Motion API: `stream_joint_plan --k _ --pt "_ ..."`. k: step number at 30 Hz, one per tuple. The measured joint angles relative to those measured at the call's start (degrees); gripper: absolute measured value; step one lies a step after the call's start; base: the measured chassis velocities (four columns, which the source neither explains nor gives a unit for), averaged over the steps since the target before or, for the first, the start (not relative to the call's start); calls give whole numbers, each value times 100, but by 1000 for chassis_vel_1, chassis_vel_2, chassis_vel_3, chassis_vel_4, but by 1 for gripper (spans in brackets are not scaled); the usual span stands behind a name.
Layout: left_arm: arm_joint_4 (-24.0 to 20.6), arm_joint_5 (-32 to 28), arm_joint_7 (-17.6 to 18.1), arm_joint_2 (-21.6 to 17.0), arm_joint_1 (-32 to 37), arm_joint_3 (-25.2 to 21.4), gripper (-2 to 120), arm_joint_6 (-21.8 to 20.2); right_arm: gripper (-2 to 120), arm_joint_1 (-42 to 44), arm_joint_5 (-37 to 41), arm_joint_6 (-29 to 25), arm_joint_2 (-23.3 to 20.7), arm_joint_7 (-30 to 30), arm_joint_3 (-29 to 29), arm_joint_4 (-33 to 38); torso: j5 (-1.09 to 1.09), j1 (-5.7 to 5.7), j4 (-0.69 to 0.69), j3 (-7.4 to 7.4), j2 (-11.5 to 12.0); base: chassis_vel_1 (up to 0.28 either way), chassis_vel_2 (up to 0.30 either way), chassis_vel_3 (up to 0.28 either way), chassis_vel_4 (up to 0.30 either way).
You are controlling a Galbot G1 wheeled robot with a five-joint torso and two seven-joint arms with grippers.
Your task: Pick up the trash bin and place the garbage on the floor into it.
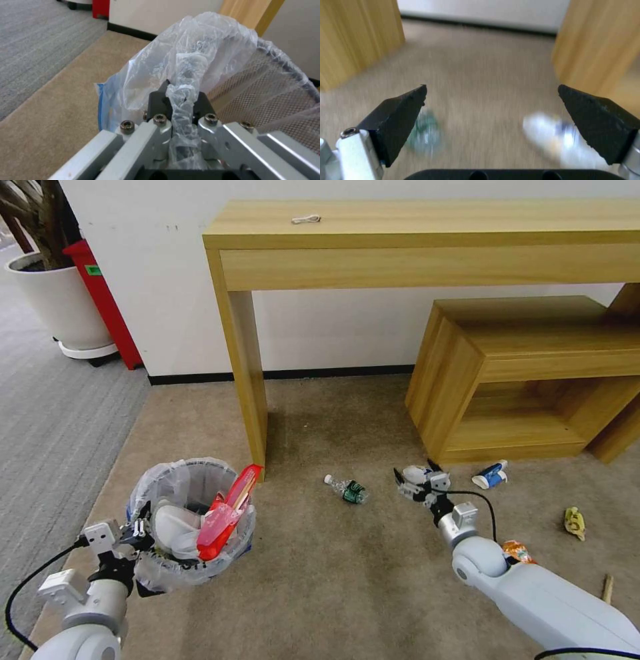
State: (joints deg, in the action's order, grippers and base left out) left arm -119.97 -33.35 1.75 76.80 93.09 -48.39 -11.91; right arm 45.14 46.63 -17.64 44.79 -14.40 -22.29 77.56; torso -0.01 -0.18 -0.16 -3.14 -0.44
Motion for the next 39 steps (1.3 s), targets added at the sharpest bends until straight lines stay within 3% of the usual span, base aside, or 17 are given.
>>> stream_joint_plan --k 10,13,18,23,39 --pt "200 -26 -23 -129 -121 116 3 -1 100 -193 188 439 468 70 -248 -875 3 0 0 0 0 0 0 0 0" --pt "215 -27 -58 -108 -95 96 3 27 100 -486 179 564 782 354 -396 -1464 2 0 3 0 0 0 0 0 0" --pt "187 -27 -62 -64 -75 73 3 39 100 -759 230 757 1067 473 -610 -1784 3 0 3 0 0 0 0 0 0" --pt "175 -27 -62 -49 -74 71 3 40 100 -808 223 780 1129 478 -669 -1829 2 0 3 0 0 0 0 0 0" --pt "-57 -85 -67 -18 82 -7 3 87 100 -1354 -205 870 2317 685 -1025 -3044 2 0 3 0 0 0 0 0 0"
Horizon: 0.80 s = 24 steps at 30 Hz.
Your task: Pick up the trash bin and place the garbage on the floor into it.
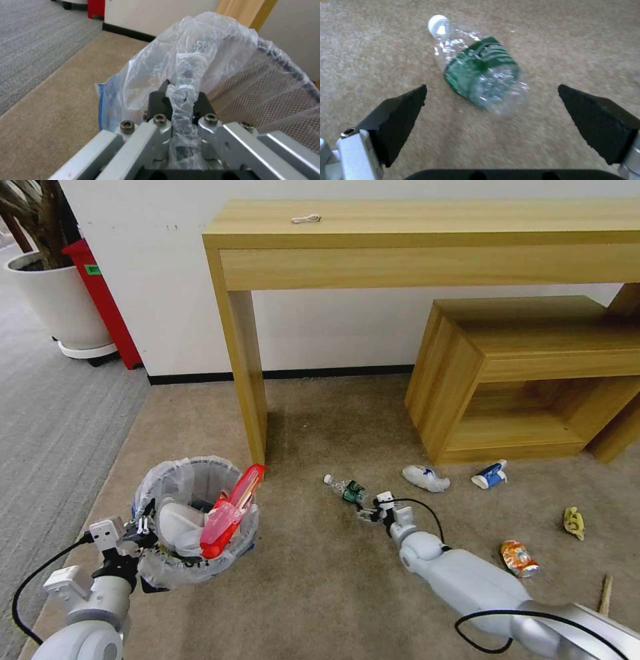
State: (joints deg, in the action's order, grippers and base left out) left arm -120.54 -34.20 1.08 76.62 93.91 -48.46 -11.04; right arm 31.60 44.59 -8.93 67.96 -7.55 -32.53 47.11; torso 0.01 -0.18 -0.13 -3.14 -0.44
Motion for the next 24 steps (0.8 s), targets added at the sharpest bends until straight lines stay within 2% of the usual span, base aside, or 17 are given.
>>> stream_joint_plan --k 8,20,24 --pt "10 -29 -48 -1 28 -8 3 59 100 -212 -186 -9 410 55 14 -617 0 0 0 0 0 0 0 0 0" --pt "-23 -75 -83 38 84 -18 3 120 98 -379 -431 -28 619 335 136 -1221 -1 0 -1 0 0 0 0 0 0" --pt "-73 -75 -90 65 95 -7 3 127 88 -406 -503 -20 673 443 139 -1365 -1 0 -1 0 0 0 0 0 0"
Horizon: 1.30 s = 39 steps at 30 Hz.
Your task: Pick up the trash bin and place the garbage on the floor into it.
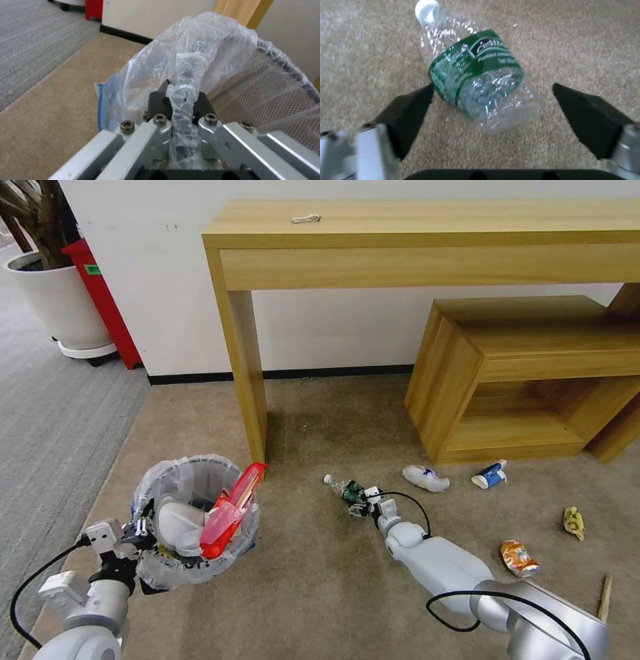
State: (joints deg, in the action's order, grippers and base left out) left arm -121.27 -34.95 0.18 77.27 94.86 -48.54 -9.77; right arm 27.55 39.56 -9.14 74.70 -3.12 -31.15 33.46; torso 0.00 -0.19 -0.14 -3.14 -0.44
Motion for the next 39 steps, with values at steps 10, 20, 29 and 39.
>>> stream_joint_plan --k 10,20,29,39 --pt "-51 -7 -39 42 31 15 3 38 61 -12 -57 -8 99 167 16 -141 1 0 0 0 0 0 0 0 0" --pt "-8 -3 -43 54 19 24 3 82 30 82 -175 -99 70 190 54 -121 0 0 0 0 0 0 0 0 0" --pt "85 27 -44 63 -24 65 3 94 28 216 -192 -265 -121 263 139 118 0 0 0 0 0 0 0 0 0" --pt "309 102 -31 8 -88 97 3 82 28 567 -9 -1005 -1203 486 289 1357 -1 0 -2 0 0 0 0 0 0"
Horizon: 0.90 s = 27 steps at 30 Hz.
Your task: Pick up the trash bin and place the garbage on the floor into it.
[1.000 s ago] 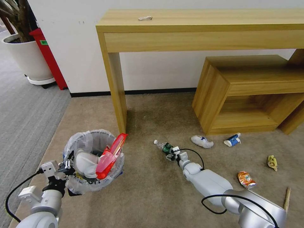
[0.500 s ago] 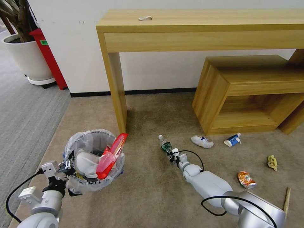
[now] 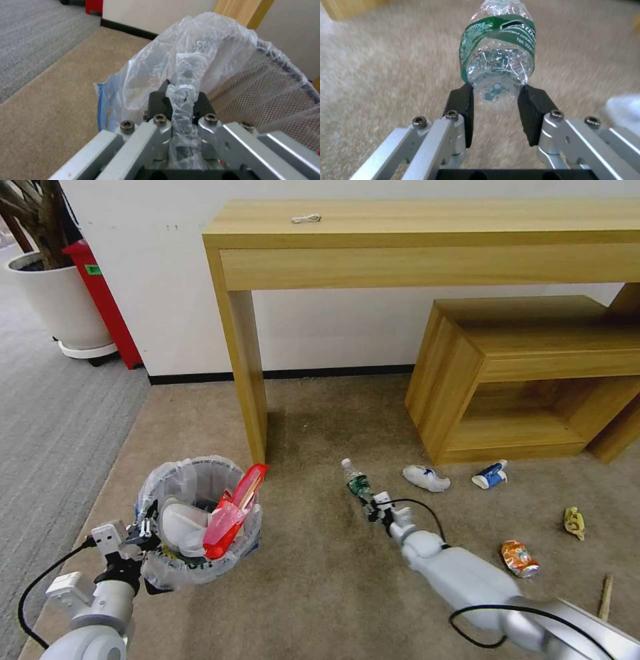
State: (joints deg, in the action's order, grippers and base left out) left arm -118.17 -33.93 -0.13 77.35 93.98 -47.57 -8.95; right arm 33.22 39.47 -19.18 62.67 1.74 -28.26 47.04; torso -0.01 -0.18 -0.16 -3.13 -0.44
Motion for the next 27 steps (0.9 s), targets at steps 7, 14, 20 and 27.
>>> stream_joint_plan --k 7,14,20,27 --pt "31 28 11 19 -14 36 3 -27 28 96 -143 -339 -272 63 94 232 0 0 2 0 0 0 0 0 0" --pt "15 19 27 3 -20 20 3 -72 28 204 -69 -544 -572 70 175 737 0 0 2 0 0 0 0 0 0" --pt "6 -13 58 -5 -34 13 3 -100 28 302 250 -726 -957 93 234 1688 1 0 1 0 0 0 0 0 0" --pt "-40 -35 73 -14 -18 19 3 -118 28 388 596 -854 -1458 188 225 3427 1 0 2 0 0 0 0 0 0"
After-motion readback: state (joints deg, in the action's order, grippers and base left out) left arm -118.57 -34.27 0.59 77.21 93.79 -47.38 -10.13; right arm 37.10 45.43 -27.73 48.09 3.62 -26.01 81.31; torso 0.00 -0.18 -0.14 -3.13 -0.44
